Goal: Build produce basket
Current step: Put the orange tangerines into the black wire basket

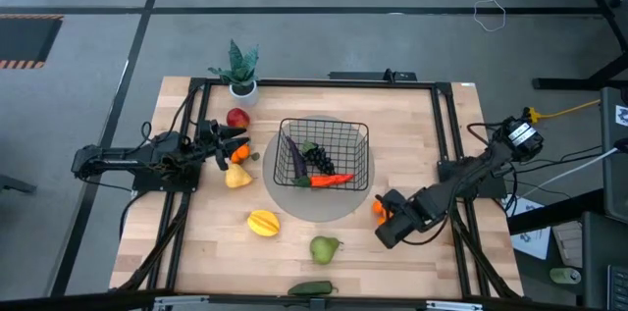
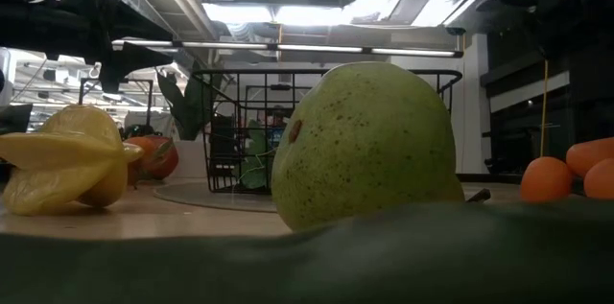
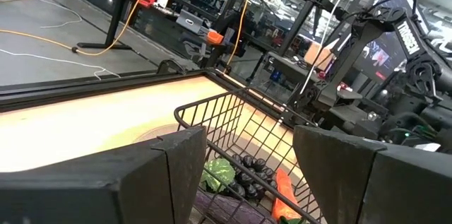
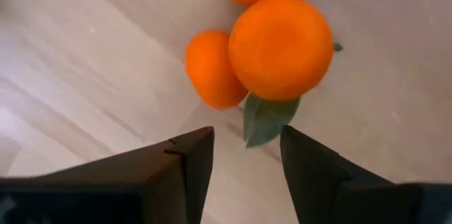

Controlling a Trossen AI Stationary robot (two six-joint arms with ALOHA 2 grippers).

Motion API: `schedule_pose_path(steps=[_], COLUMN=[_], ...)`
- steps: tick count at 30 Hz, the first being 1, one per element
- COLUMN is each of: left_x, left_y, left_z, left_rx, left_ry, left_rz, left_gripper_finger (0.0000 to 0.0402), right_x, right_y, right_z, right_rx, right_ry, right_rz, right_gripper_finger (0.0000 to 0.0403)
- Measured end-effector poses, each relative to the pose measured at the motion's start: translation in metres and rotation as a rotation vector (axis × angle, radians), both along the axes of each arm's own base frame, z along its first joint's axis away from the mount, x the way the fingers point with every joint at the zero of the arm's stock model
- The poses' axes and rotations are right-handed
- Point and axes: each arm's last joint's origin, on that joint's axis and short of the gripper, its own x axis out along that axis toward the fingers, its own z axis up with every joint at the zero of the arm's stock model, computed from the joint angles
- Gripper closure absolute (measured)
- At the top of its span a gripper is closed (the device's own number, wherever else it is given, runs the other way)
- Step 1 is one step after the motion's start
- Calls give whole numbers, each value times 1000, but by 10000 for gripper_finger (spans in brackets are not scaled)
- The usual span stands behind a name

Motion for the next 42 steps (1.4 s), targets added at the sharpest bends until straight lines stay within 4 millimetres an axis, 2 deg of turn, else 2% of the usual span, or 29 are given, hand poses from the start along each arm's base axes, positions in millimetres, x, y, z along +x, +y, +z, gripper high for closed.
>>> schedule_pose_path(steps=[16, 27, 34, 39, 42], left_x=[0, 0, 0, 0, 0], left_y=[0, 0, 0, 0, 0], left_z=[0, 0, 0, 0, 0], left_rx=[-1, 0, 0, 1, 2], left_ry=[-4, -4, -2, 0, 1], left_rz=[-1, 0, 0, 0, 0], left_gripper_finger=[199, 199, 199, 199, 199], right_x=[-9, -10, -12, -12, -13], right_y=[-8, -9, -8, -9, -9], right_z=[-18, -27, -31, -31, -26], right_rx=[-65, -36, 3, -4, 10], right_ry=[20, 1, 15, 15, 74], right_rz=[-68, -69, -42, 22, 68], right_gripper_finger=[257, 311, 393, 401, 401])
